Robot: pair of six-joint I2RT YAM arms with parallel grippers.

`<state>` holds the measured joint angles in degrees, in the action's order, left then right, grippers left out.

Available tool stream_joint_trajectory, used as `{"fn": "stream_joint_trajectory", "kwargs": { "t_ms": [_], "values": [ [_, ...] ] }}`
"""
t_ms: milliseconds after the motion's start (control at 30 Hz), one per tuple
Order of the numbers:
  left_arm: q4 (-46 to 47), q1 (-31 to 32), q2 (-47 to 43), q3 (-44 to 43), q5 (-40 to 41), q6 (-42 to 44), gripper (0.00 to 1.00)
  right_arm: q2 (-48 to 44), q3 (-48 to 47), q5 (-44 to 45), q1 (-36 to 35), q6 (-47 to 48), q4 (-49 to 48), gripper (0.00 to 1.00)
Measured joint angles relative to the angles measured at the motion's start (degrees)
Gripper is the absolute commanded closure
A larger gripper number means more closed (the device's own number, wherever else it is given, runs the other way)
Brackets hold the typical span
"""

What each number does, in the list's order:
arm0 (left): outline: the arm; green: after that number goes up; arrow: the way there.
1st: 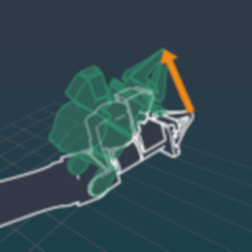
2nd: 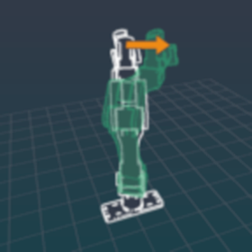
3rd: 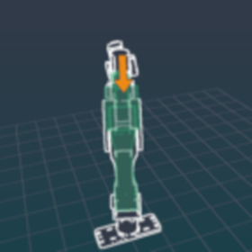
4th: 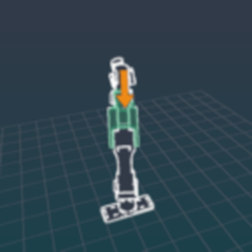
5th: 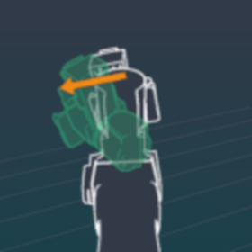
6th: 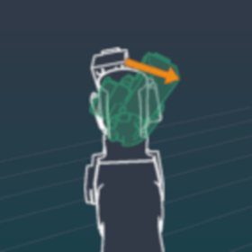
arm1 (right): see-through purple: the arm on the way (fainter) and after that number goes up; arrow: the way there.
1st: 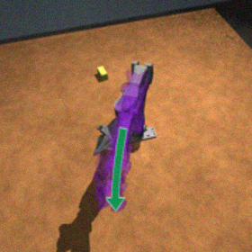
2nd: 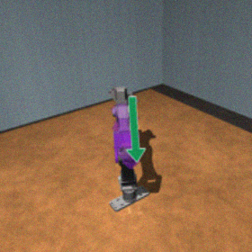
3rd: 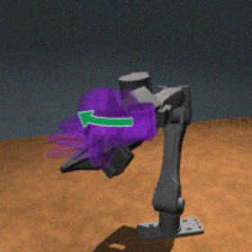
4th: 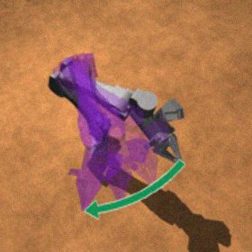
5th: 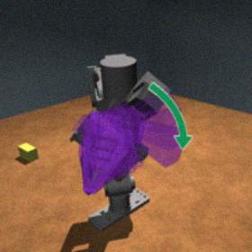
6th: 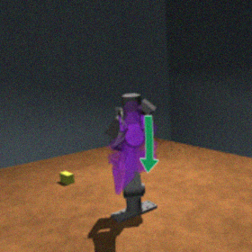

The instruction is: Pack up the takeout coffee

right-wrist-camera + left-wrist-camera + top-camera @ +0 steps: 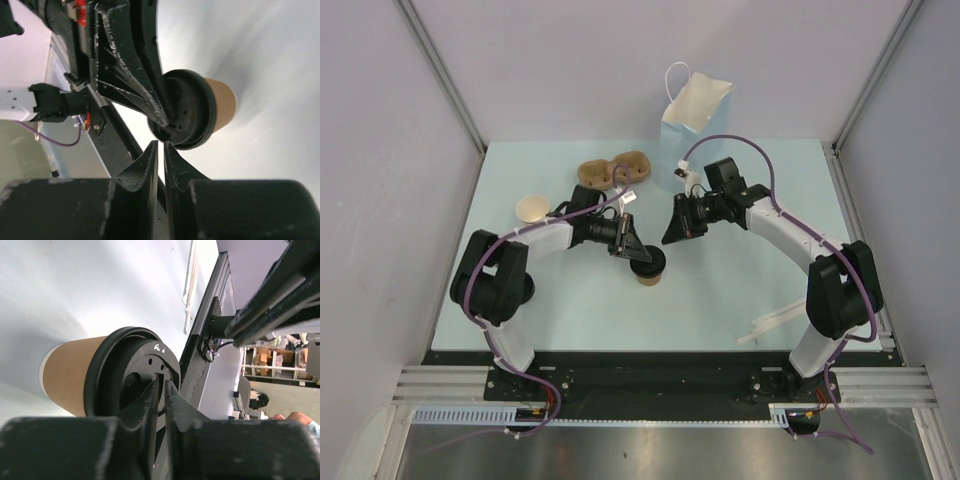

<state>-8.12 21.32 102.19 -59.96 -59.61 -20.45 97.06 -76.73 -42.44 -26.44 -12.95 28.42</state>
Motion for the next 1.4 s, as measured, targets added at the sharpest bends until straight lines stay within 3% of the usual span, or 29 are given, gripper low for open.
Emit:
{"fn": "stream_joint_trajectory", "kwargs": {
  "t_ms": [267,533,733,900,1133,1267,1367,1400],
  "values": [
    [-0.1,0.0,-3.4,1.0,1.9,0.1,0.73,0.0,0.0,-4.4,-0.3,-1.8,-2.0,0.85],
    [1.7,-0.2,-6.3,3.2,1.2,-1.5,0.82,0.9,0.0,-8.7,-0.8,-4.1,-4.7,0.86],
    [4.4,-0.2,-5.7,4.5,0.7,-3.6,0.91,6.4,0.0,-10.7,-1.9,-4.4,-5.0,0.88],
    [5.5,-0.9,-1.9,4.8,-1.6,-5.0,0.94,12.9,0.0,-13.4,-2.1,-4.6,-4.9,0.90],
    [6.5,-1.2,-1.3,4.5,-2.8,-5.0,0.93,14.0,-0.2,-14.4,-1.8,-4.6,-5.3,0.89],
    [5.2,-1.2,-1.5,3.9,-2.5,-4.7,0.84,13.6,-0.1,-14.4,-1.8,-5.1,-5.7,0.85],
    [2.7,-1.2,-2.3,2.8,-1.8,-3.5,0.68,12.8,0.0,-14.4,-1.8,-6.1,-6.4,0.80],
    [1.5,-1.3,-2.7,2.2,-1.4,-2.9,0.59,12.3,0.0,-14.4,-1.7,-6.6,-6.6,0.78]
  ]
}}
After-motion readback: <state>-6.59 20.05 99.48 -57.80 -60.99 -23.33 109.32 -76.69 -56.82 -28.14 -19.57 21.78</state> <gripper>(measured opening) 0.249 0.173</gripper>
